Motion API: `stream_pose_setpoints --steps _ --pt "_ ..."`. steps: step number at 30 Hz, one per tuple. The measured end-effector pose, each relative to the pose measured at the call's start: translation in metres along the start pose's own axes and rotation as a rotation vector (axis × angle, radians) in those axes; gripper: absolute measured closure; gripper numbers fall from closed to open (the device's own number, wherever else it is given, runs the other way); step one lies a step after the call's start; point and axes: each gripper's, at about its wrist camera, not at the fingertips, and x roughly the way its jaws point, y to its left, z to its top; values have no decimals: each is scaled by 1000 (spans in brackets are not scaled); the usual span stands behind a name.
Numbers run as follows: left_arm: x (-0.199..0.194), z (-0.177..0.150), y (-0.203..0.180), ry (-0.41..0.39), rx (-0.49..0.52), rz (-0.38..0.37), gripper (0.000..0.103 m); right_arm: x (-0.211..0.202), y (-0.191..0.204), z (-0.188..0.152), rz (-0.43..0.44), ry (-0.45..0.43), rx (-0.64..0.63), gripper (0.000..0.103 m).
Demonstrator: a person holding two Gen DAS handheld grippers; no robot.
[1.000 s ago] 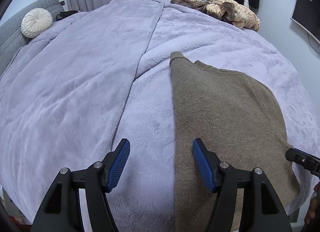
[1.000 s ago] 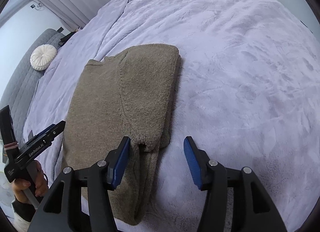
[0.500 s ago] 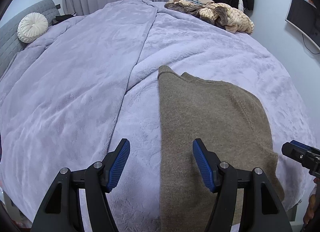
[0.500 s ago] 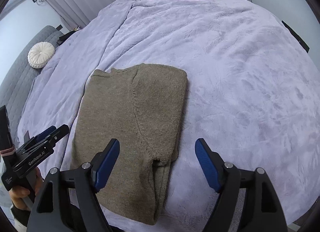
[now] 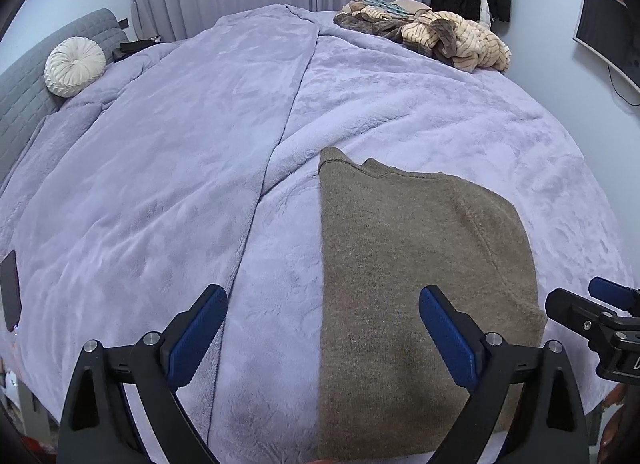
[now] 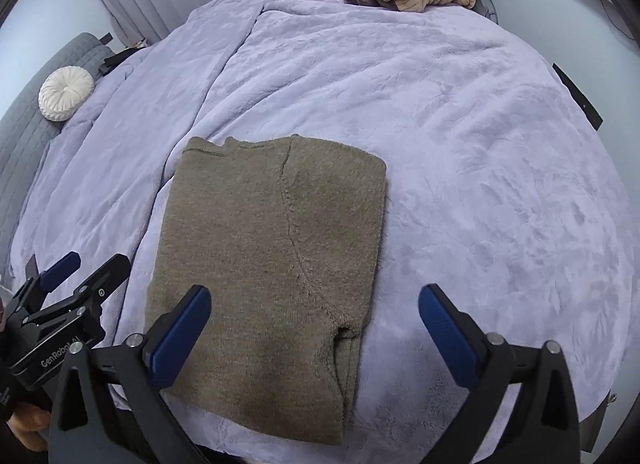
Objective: Fold small clothes
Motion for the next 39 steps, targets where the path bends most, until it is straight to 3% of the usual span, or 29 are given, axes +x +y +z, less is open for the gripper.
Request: stream_pose_setpoints --steps 3,4,14,39 --pt "2 -2 1 13 -9 5 5 2 2 0 -15 -1 -2 0" --pt "3 -3 1 18 -11 10 0 2 3 -1 -23 -1 -6 0" --pt "1 -5 -4 16 -9 30 0 0 15 -7 -111 -29 -55 0" --pt "0 -14 -15 28 14 29 0 4 10 -12 -112 -15 -28 0"
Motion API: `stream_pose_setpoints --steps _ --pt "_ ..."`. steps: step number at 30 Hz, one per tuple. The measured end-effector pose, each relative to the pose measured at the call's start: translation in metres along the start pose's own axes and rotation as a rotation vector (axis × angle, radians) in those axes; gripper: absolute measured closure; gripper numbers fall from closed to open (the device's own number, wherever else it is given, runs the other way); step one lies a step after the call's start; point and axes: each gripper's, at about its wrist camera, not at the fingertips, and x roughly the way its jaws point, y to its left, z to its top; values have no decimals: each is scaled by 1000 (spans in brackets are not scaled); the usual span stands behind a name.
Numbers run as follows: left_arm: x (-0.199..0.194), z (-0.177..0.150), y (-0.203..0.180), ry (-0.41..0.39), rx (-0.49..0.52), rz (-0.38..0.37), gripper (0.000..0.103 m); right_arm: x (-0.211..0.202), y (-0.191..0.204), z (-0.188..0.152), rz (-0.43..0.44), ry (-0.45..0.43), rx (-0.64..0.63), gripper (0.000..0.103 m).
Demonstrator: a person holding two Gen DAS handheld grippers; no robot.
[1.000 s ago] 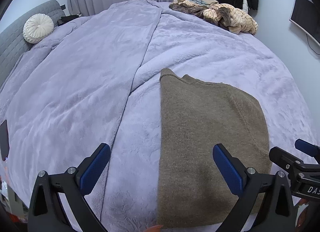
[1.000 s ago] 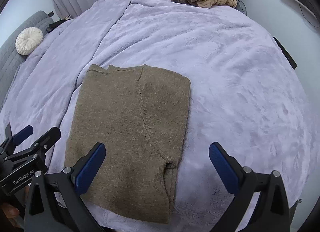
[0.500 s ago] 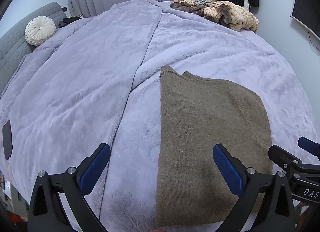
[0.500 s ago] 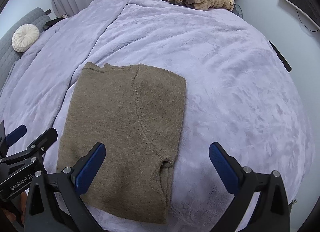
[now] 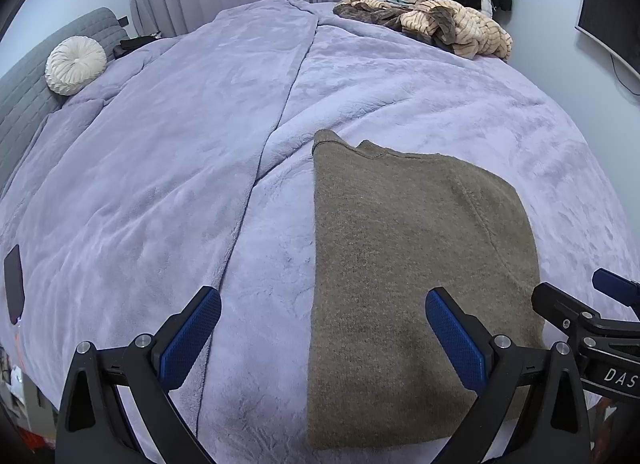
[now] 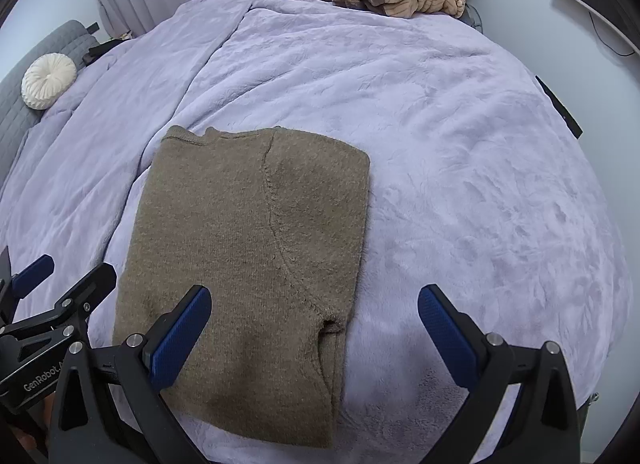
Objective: Fold small clothes
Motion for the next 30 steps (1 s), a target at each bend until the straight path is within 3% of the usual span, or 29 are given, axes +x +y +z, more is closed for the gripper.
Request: stream_pose_setpoints --steps 30 --pt "2 -3 -3 10 10 0 0 -2 -5 -3 -10 -4 18 0"
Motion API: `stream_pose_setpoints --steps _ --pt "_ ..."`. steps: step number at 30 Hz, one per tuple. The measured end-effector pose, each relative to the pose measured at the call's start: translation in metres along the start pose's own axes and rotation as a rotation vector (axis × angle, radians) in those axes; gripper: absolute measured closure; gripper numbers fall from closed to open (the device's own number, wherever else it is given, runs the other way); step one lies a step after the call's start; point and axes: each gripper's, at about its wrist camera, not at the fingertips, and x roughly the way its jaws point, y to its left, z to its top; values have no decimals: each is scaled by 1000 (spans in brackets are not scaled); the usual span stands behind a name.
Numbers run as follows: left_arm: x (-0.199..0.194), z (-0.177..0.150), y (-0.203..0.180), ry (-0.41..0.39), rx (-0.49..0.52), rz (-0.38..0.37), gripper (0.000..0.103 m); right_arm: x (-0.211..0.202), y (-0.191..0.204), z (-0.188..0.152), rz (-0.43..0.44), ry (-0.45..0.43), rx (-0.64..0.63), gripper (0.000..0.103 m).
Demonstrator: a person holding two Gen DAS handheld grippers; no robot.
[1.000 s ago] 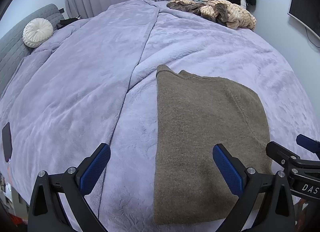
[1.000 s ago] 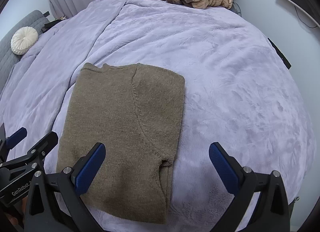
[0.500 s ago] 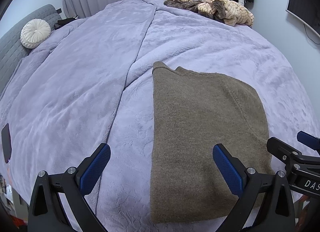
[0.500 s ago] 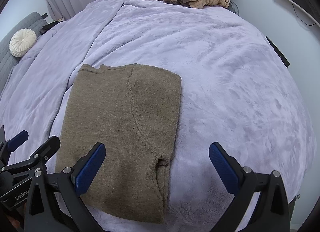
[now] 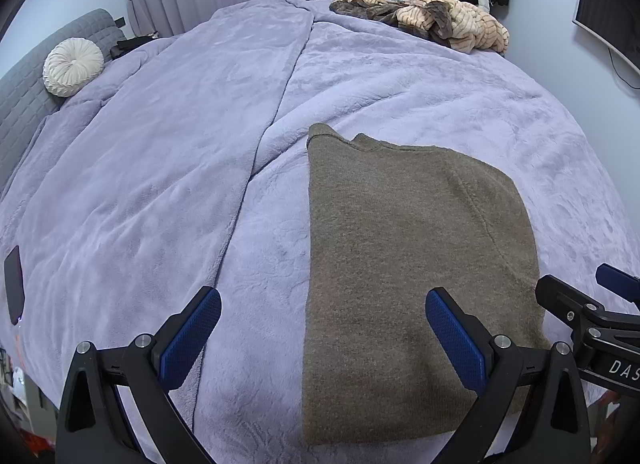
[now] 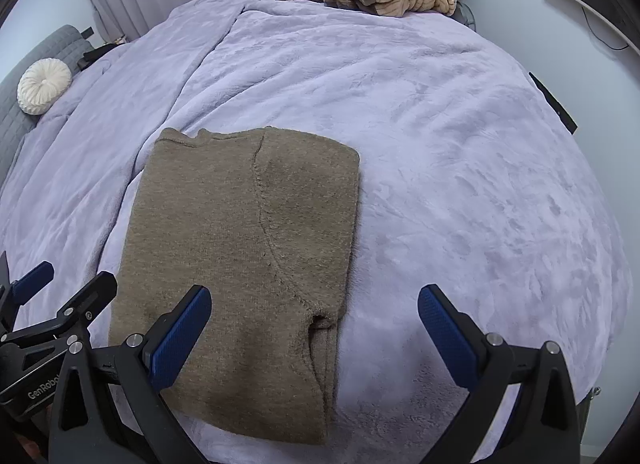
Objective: Fold small clothes
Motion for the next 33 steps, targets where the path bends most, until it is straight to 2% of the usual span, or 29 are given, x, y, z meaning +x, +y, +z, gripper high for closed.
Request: stream_pose_setpoints --steps 33 --pt "4 -2 4 10 -7 -8 0 2 10 -3 -10 11 -19 0"
